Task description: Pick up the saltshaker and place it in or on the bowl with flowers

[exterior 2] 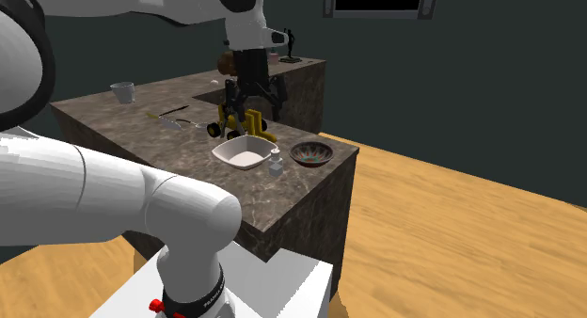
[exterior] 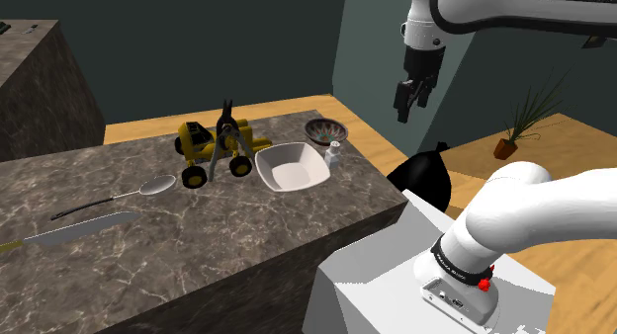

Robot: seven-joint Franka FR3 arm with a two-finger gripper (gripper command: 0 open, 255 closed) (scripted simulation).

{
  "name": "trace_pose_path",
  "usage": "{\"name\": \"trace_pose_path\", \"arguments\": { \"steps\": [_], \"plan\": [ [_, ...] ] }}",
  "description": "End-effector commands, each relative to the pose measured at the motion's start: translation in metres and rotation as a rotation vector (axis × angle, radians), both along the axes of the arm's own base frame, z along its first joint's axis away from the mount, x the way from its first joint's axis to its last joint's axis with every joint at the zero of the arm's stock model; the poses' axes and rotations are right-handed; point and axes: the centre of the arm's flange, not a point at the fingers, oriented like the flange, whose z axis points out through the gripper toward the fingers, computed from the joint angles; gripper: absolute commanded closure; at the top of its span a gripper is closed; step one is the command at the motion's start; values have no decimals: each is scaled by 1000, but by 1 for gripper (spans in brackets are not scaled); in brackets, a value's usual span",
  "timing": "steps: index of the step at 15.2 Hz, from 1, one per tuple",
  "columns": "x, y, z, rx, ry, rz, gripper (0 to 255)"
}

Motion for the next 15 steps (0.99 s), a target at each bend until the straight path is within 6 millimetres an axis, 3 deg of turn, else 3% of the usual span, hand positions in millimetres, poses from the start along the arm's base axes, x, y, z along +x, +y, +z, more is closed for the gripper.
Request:
{"name": "trace_pose_path", "arguments": {
  "steps": [1, 15],
  "plan": [
    [0, 0, 0, 0, 0, 0, 0],
    [139, 33, -113, 32, -8, 22, 0]
  ]
}}
